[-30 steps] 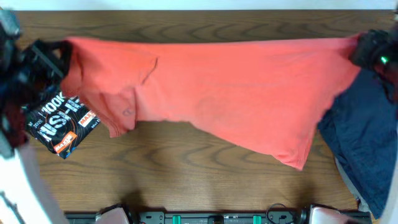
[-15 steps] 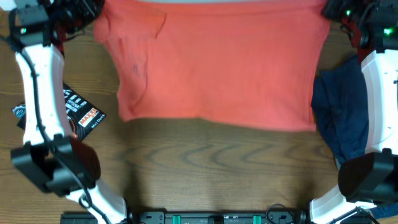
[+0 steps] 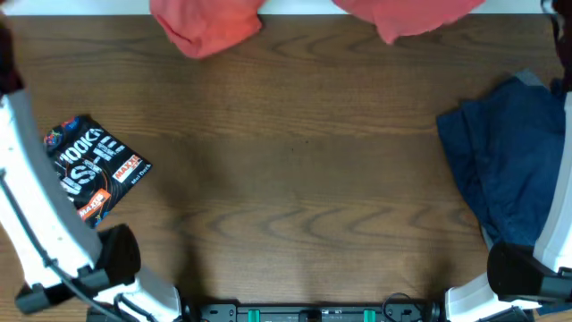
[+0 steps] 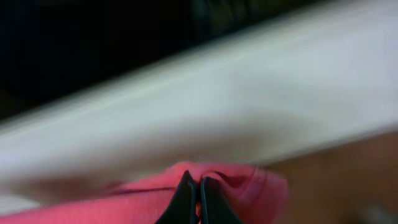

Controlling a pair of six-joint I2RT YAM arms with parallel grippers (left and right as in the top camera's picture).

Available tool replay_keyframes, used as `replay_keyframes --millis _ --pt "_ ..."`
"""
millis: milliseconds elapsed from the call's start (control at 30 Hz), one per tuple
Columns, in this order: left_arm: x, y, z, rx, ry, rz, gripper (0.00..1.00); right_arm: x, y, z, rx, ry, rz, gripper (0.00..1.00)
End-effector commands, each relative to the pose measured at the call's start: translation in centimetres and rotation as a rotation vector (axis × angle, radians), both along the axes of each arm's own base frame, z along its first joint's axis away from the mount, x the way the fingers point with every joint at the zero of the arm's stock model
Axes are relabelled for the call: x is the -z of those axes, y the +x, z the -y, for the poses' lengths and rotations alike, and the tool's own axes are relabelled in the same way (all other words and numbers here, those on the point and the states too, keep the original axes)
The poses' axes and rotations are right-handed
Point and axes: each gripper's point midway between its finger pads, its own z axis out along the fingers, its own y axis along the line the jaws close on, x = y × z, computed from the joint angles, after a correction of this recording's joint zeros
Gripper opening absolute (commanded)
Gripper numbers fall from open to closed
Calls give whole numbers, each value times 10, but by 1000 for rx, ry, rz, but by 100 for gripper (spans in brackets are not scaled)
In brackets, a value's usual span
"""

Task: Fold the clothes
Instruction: 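Lay the shirt flat on the table with both grippers, then fold the near hem of the shirt upward with both grippers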

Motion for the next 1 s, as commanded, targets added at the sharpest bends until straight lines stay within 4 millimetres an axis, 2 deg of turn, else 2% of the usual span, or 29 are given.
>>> replay_keyframes --millis 0,33,100,267,400,533,667,800,967 --pt "87 8 -10 13 25 -280 6 56 -2 35 163 -74 -193 1" --pt "118 -4 -4 41 20 -405 6 78 -6 36 163 -85 -274 1" --pt "163 -23 2 64 17 -597 6 114 -14 35 151 -86 -400 1" --pt "259 -72 0 59 24 -1021 6 200 -41 12 15 -63 -705 1" --pt "315 -114 9 119 -23 -1288 6 264 -82 -16 -93 12 -946 1" --pt "361 -159 17 168 -56 -1524 6 315 -130 -24 -106 42 -1172 1" --pt "392 -194 19 164 -55 -1645 6 352 -173 -27 -103 71 -1348 1" --pt "409 -224 21 123 -32 -1680 6 382 -208 -29 -99 88 -1468 1" --pt "409 -251 7 -44 12 -1658 6 391 -231 -30 -91 101 -1526 1"
